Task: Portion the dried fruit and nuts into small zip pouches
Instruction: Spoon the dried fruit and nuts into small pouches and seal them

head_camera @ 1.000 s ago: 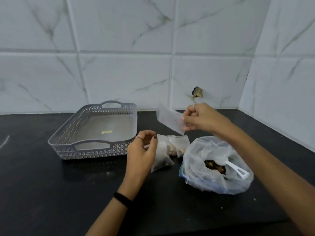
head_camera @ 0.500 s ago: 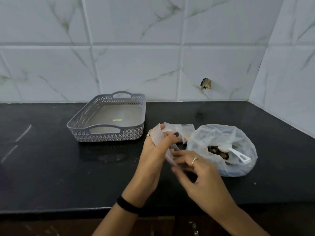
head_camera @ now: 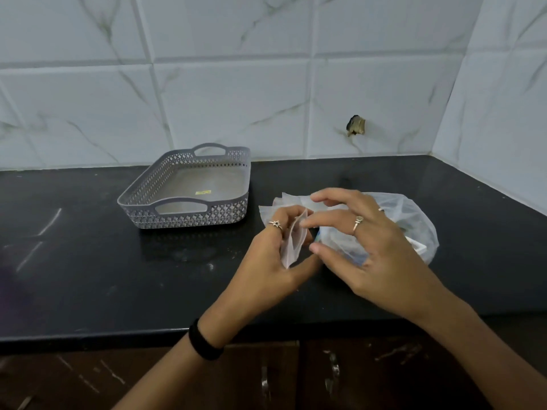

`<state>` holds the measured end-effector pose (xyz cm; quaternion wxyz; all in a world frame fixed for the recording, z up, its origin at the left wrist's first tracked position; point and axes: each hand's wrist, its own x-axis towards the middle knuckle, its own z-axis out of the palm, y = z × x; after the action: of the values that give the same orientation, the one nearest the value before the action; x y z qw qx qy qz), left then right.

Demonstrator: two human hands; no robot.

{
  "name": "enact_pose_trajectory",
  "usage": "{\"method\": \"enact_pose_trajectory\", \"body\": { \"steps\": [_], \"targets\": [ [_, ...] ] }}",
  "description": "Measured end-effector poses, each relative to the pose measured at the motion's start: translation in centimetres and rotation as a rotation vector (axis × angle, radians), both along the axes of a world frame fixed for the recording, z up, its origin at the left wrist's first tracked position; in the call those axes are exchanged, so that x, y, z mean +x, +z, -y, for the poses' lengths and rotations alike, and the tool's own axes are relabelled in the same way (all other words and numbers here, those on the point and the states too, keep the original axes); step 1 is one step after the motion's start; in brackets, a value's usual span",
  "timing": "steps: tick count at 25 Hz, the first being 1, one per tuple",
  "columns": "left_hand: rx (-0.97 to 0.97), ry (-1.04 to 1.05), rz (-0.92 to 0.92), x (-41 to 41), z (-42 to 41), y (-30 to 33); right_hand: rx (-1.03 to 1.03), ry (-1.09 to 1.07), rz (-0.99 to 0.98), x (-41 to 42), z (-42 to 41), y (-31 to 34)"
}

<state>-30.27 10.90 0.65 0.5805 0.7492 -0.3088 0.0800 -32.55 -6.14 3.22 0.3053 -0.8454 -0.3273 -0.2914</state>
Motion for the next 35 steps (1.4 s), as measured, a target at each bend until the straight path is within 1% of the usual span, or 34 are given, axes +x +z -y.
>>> {"method": "enact_pose_trajectory", "body": {
  "steps": [2,6,8,12,15,18,22,28,30,32,33,34,35],
  "targets": [
    [0.024,-0.007,0.015,-0.2,0.4,0.0,-0.040,0.015,0.017,0.4,0.1,-0.3],
    [0.071,0.007,0.006,-0.3,0.7,-0.2,-0.165,0.015,0.150,0.3,0.6,-0.2],
    [0.096,-0.002,0.008,-0.2,0.9,-0.3,-0.206,0.063,0.151,0.0,0.9,0.0],
    [0.131,-0.053,0.001,0.0,1.6,-0.1,-0.245,0.162,0.066,-0.3,1.2,-0.1],
    [0.137,-0.051,-0.005,-0.1,2.2,-0.3,-0.252,0.198,-0.035,-0.6,1.6,0.1],
    [0.134,-0.068,-0.002,-0.2,2.2,-0.4,-0.292,0.188,-0.093,-1.1,2.0,0.2],
    [0.206,-0.122,0.023,0.0,1.7,-0.3,-0.370,0.170,-0.203,-1.9,2.8,0.4],
    [0.223,-0.164,-0.039,-0.7,2.7,-0.6,-0.392,0.102,-0.294,-2.7,3.4,1.1],
    [0.231,-0.120,-0.044,-0.5,3.3,-1.1,-0.365,0.091,-0.287,-3.3,3.6,1.1],
    [0.227,-0.051,-0.073,-0.6,3.9,-1.9,-0.204,0.022,-0.242,-4.0,4.2,0.7],
    [0.238,-0.021,-0.082,-0.7,4.2,-2.1,-0.090,-0.051,-0.213,-4.1,4.7,0.4],
    [0.262,0.012,-0.092,-0.8,4.5,-2.4,0.005,-0.161,-0.187,-3.9,5.4,-0.1],
    [0.283,0.047,-0.107,-0.8,4.8,-2.6,0.056,-0.308,-0.171,-3.3,6.4,-0.7]
  ]
}}
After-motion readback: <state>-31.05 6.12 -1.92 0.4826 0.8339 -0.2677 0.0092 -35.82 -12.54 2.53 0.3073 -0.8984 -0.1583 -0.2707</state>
